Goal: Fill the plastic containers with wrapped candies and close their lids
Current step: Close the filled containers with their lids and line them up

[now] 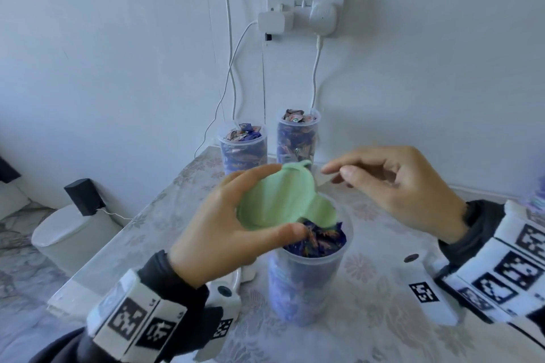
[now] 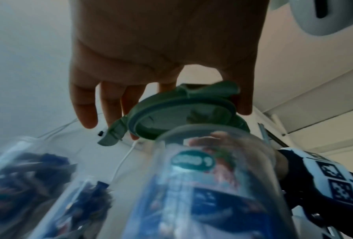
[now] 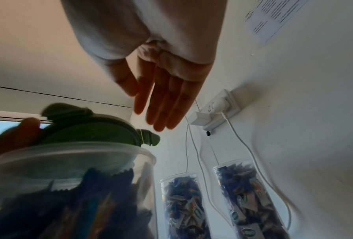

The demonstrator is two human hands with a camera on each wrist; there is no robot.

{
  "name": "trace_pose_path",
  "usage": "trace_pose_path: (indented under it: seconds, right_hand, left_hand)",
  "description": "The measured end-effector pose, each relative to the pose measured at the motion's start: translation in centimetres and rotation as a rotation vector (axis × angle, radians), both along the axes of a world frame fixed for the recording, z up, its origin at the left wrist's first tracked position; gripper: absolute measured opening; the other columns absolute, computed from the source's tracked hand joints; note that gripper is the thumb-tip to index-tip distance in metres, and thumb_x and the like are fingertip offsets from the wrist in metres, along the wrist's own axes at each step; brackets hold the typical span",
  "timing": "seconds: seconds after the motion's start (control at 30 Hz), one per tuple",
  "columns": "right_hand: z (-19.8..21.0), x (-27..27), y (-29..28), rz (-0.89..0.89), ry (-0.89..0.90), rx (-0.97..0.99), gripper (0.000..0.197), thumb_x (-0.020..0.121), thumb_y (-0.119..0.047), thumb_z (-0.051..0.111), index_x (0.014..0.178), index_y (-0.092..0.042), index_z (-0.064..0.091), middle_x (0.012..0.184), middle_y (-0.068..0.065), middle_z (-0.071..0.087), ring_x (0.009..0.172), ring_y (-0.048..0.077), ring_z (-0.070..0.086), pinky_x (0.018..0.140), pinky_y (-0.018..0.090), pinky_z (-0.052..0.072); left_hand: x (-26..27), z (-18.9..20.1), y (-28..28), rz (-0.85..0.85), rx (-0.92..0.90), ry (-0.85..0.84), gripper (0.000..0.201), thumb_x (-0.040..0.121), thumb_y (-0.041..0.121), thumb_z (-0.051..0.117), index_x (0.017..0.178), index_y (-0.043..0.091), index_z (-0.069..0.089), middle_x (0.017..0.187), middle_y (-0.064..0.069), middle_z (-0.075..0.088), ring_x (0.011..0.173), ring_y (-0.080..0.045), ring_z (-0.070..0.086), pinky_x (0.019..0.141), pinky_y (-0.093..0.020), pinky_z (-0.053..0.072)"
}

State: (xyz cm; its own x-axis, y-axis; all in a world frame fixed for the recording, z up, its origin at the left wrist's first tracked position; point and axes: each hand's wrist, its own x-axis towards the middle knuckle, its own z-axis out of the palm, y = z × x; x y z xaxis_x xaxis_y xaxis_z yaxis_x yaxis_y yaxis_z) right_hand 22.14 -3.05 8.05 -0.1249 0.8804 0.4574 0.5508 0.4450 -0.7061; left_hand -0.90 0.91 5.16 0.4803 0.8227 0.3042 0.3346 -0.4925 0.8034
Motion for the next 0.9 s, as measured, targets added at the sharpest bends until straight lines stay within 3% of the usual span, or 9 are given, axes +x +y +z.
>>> trace_pose_path:
  seconds: [0.07, 0.13, 0.2, 0.27, 0.37, 0.5, 0.63, 0.77, 0.9]
  right_hand:
    - [-0.2, 0.2, 0.0, -0.078, 0.053, 0.052, 0.019, 0.086, -0.03, 0.055, 0.093, -0.026, 0.072, 0.09, -0.01, 0.073, 0.082, 0.014, 0.069, 0.074, 0.043, 0.055]
    - [-0.5, 0.2, 0.0, -0.097, 0.071, 0.066, 0.023, 0.085, -0.035, 0.053, 0.096, -0.025, 0.071, 0.093, -0.011, 0.071, 0.085, 0.013, 0.067, 0.075, 0.042, 0.055]
    - [-0.7, 0.0, -0.1, -0.056, 0.045, 0.048, 0.026, 0.084, -0.039, 0.052, 0.101, -0.028, 0.068, 0.1, -0.013, 0.069, 0.095, 0.01, 0.065, 0.081, 0.033, 0.054]
    - [-0.9, -0.2, -0.1, 0.024, -0.042, -0.005, 0.033, 0.084, -0.041, 0.053, 0.114, -0.031, 0.062, 0.115, -0.016, 0.064, 0.111, 0.008, 0.058, 0.093, 0.026, 0.047]
    - [-0.8, -0.3, -0.4, 0.184, -0.242, -0.135, 0.054, 0.081, -0.048, 0.059, 0.133, -0.04, 0.047, 0.139, -0.022, 0.045, 0.132, -0.002, 0.038, 0.106, 0.016, 0.031]
    - [-0.8, -1.0, -0.5, 0.239, -0.381, -0.246, 0.065, 0.073, -0.046, 0.071, 0.131, -0.052, 0.041, 0.149, -0.023, 0.029, 0.135, -0.013, 0.021, 0.106, 0.005, 0.017]
    - [-0.4, -1.6, -0.7, 0.179, -0.412, -0.284, 0.06, 0.067, -0.051, 0.072, 0.122, -0.054, 0.051, 0.144, -0.029, 0.031, 0.131, -0.017, 0.024, 0.1, -0.001, 0.018]
    - [0.1, -2.1, -1.3, 0.11, -0.479, -0.325, 0.064, 0.062, -0.062, 0.07, 0.119, -0.064, 0.043, 0.14, -0.032, 0.032, 0.128, -0.018, 0.027, 0.1, 0.001, 0.02]
    - [0.8, -2.9, -2.2, 0.01, -0.587, -0.345, 0.073, 0.055, -0.08, 0.057, 0.121, -0.066, 0.032, 0.133, -0.034, 0.036, 0.124, -0.014, 0.033, 0.101, 0.007, 0.026]
  left_hand:
    - [1.1, 0.1, -0.3, -0.03, 0.095, 0.09, 0.084, 0.045, 0.071, 0.069, 0.123, 0.055, 0.044, 0.119, 0.027, 0.051, 0.109, 0.008, 0.05, 0.085, -0.017, 0.045]
    - [1.9, -0.1, -0.3, -0.071, 0.162, 0.161, 0.094, 0.044, 0.074, 0.067, 0.13, 0.054, 0.035, 0.121, 0.032, 0.045, 0.117, 0.01, 0.041, 0.099, -0.014, 0.035]
    - [2.4, -0.4, -0.3, -0.116, 0.173, 0.148, 0.105, 0.045, 0.073, 0.068, 0.137, 0.05, 0.025, 0.125, 0.036, 0.035, 0.123, 0.016, 0.03, 0.099, -0.002, 0.025]
    - [2.3, -0.9, -0.3, -0.148, 0.146, 0.062, 0.113, 0.045, 0.068, 0.073, 0.141, 0.047, 0.017, 0.139, 0.029, 0.027, 0.13, 0.016, 0.02, 0.1, 0.003, 0.018]
    - [1.6, -2.8, -1.3, -0.105, 0.082, -0.124, 0.127, 0.041, 0.073, 0.075, 0.145, 0.04, 0.009, 0.148, 0.027, 0.019, 0.138, 0.008, 0.016, 0.107, -0.005, 0.018]
    - [1.3, -6.2, -3.0, -0.084, -0.056, -0.338, 0.129, 0.046, 0.061, 0.081, 0.146, 0.032, 0.005, 0.141, 0.037, 0.027, 0.137, 0.004, 0.024, 0.103, -0.007, 0.027]
    - [1.6, -8.3, -3.5, -0.062, -0.107, -0.4, 0.12, 0.049, 0.042, 0.087, 0.144, 0.023, 0.016, 0.135, 0.033, 0.038, 0.13, 0.004, 0.037, 0.095, -0.004, 0.032]
    - [1.4, -9.0, -3.4, -0.021, -0.161, -0.43, 0.081, 0.052, 0.037, 0.084, 0.12, 0.049, 0.042, 0.123, 0.019, 0.056, 0.118, -0.004, 0.053, 0.091, -0.017, 0.043]
    - [1.1, -8.8, -2.7, -0.076, -0.212, -0.402, 0.074, 0.056, 0.037, 0.08, 0.121, 0.041, 0.046, 0.12, 0.02, 0.06, 0.116, -0.002, 0.055, 0.091, -0.016, 0.043]
